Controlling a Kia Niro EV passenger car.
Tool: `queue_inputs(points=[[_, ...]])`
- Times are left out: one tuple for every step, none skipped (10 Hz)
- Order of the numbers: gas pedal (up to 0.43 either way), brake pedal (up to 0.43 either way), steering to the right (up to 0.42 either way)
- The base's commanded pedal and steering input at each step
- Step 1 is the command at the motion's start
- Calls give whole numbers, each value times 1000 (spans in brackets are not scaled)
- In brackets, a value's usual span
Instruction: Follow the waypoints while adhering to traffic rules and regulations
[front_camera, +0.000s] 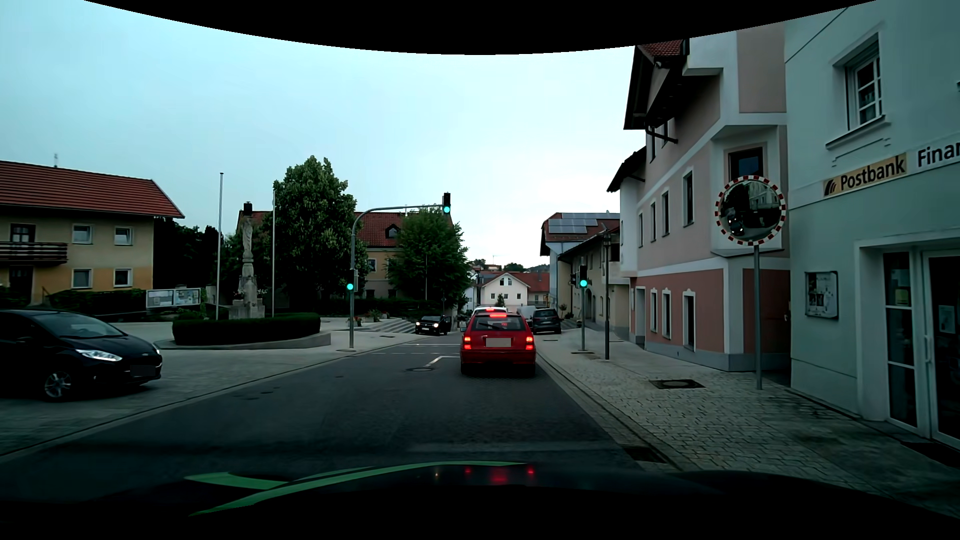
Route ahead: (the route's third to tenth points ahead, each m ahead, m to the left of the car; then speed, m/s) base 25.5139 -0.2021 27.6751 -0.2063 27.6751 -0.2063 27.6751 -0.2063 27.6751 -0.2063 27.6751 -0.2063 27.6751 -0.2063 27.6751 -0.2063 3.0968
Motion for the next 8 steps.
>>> queue_inputs(points=[[0, 0, 3], [0, 0, 5], [0, 0, 6], [0, 0, 6], [0, 0, 7], [0, 0, 9], [0, 0, 8], [0, 0, 9]])
